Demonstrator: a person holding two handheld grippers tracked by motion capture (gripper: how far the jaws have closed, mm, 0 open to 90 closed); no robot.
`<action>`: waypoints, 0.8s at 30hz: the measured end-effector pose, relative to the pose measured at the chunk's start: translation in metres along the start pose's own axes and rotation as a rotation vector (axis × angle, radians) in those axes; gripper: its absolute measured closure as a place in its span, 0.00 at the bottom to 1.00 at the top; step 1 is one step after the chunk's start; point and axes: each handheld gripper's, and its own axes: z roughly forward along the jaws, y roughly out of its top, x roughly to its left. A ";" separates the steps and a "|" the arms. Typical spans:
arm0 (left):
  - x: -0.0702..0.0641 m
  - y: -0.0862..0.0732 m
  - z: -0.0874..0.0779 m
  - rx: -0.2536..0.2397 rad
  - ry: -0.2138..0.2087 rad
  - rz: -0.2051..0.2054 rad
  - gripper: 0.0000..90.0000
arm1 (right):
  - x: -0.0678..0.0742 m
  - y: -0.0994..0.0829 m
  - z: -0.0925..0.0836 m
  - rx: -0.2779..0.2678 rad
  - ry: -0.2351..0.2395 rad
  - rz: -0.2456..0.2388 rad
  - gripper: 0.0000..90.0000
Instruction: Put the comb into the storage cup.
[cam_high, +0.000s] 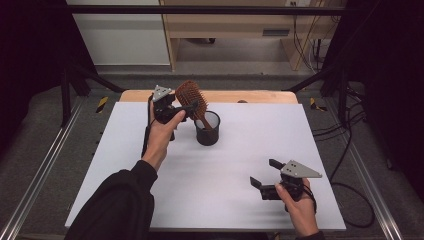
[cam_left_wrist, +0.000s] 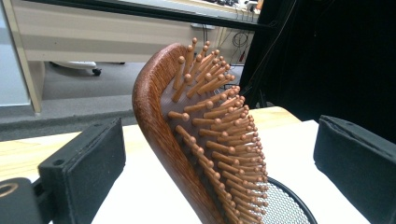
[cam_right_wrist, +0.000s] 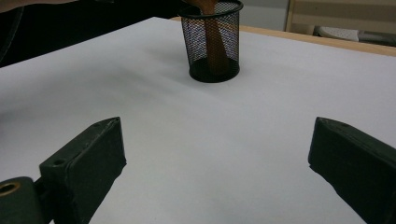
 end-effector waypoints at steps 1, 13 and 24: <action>0.000 0.000 -0.001 0.000 0.003 -0.002 0.03 | 0.000 0.000 0.000 0.000 -0.001 0.003 0.05; 0.002 -0.004 -0.012 -0.013 0.022 0.018 0.03 | -0.001 0.000 0.000 -0.002 0.000 0.000 0.04; 0.001 0.001 -0.044 -0.038 0.031 0.049 0.03 | 0.001 0.003 0.000 -0.006 -0.002 -0.011 0.04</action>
